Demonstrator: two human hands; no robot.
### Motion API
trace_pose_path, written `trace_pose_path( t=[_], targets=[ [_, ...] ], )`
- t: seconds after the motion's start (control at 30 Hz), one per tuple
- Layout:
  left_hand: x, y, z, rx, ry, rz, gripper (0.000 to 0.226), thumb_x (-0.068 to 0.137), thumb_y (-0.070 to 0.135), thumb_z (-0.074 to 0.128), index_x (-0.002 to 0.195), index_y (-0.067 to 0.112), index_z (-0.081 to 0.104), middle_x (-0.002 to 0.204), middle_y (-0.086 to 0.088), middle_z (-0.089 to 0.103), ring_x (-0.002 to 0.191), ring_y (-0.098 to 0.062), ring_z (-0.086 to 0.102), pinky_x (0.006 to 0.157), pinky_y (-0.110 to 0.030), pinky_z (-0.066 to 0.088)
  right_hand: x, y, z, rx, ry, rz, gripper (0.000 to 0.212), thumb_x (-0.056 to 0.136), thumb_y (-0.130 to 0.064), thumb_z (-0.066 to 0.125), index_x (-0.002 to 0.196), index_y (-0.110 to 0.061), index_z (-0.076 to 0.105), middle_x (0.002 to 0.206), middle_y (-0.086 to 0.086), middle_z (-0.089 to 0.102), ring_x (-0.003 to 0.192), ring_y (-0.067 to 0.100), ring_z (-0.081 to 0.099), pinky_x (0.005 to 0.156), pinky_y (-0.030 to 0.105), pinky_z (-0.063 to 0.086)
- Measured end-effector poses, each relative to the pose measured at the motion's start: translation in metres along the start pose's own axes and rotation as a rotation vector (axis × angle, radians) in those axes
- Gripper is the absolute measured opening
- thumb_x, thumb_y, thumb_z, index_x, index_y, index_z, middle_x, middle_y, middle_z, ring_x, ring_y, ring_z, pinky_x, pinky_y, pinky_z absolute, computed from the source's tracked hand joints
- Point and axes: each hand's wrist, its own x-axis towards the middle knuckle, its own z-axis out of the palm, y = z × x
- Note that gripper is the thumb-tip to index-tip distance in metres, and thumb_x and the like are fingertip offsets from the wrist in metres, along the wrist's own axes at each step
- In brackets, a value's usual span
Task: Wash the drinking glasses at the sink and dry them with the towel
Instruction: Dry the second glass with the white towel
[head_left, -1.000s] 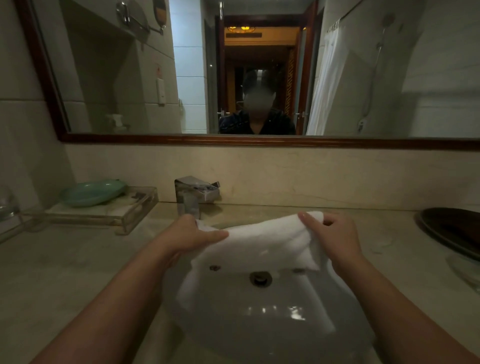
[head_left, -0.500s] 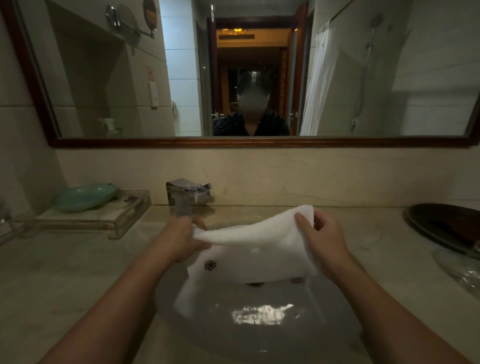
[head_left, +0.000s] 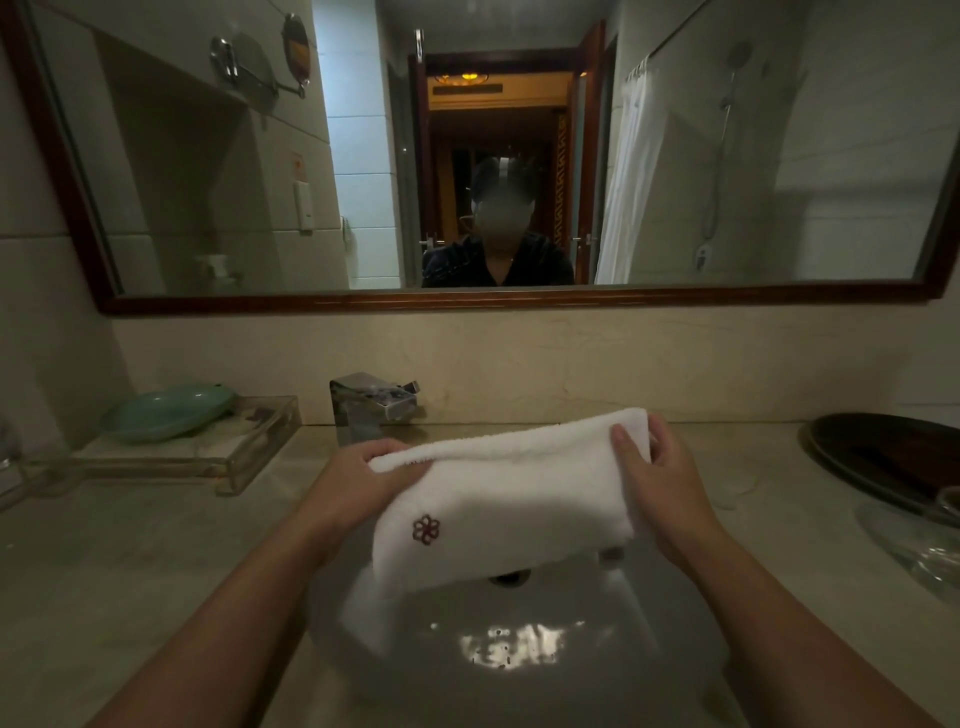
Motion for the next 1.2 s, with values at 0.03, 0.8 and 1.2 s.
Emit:
trace_pose_path(
  t=[0.03, 0.8, 1.2],
  targets=[
    [0.000, 0.000, 0.000, -0.008, -0.031, -0.018, 0.018, 0.090, 0.038, 0.076, 0.101, 0.024, 0.077, 0.090, 0.001, 0.080, 0.080, -0.018, 0.077, 0.071, -0.036, 0.063, 0.000, -0.001, 0.000, -0.006, -0.002, -0.010, 0.018, 0.097, -0.035, 0.064, 0.114, -0.035, 0.058, 0.107, -0.018, 0.065, 0.099, 0.005, 0.064, 0.082, 0.034, 0.057],
    [-0.014, 0.018, 0.071, -0.315, 0.022, -0.129, 0.040, 0.096, 0.059, 0.058, 0.117, 0.025, 0.058, 0.110, -0.005, 0.071, 0.098, -0.022, 0.073, 0.083, -0.045, 0.064, -0.059, -0.025, 0.078, -0.366, -0.453, -0.658, 0.036, 0.099, -0.017, 0.053, 0.132, -0.010, 0.063, 0.117, 0.001, 0.067, 0.099, 0.009, 0.062, 0.082, 0.027, 0.055],
    [-0.016, 0.012, 0.065, -0.368, 0.069, 0.100, 0.027, 0.092, 0.008, 0.055, 0.109, 0.022, 0.071, 0.099, -0.001, 0.075, 0.094, -0.020, 0.071, 0.076, -0.033, 0.061, -0.045, -0.020, 0.064, 0.124, -0.174, -0.037, 0.030, 0.090, -0.027, 0.072, 0.119, -0.031, 0.066, 0.117, -0.007, 0.068, 0.105, 0.012, 0.067, 0.085, 0.041, 0.061]
  ],
)
